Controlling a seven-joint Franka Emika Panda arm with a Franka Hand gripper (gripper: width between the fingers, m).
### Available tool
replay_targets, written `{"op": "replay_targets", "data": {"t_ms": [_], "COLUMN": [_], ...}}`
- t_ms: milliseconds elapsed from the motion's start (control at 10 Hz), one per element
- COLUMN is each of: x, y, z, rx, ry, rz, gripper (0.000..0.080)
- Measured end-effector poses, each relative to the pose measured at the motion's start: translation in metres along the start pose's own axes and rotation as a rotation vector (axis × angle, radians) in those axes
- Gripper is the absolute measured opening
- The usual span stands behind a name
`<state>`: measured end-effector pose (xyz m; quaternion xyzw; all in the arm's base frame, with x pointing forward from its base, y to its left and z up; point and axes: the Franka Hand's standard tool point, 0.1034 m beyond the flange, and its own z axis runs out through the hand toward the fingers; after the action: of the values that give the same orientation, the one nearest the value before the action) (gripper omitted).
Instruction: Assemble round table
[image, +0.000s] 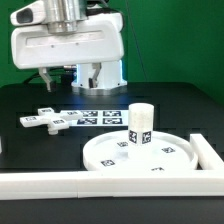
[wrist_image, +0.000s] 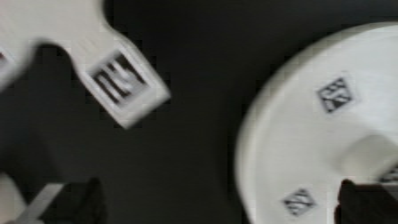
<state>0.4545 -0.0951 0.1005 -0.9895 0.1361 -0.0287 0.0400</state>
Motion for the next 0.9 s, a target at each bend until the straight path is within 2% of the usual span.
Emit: {"op": "replay_targets", "data": {"t_ms": [100, 300, 600, 800, 900], "x": [-0.001, -0.001, 0.0, -0.001, -0.004], "y": [0.017, 0.01, 0.015, 0.032, 0.037], "z": [0.001, 0.001, 0.004, 0.012, 0.017], "rx": [-0.007, -0.006, -0.01, -0.046, -0.052], "ry": [-0.003, -0.003, -0.008, -0.026, -0.032], "rz": [-0.003, -0.009, 0.039, 0.139, 0.145], "gripper": [0.0649, 0.0649, 0.0649, 0.0649, 0.0649]}}
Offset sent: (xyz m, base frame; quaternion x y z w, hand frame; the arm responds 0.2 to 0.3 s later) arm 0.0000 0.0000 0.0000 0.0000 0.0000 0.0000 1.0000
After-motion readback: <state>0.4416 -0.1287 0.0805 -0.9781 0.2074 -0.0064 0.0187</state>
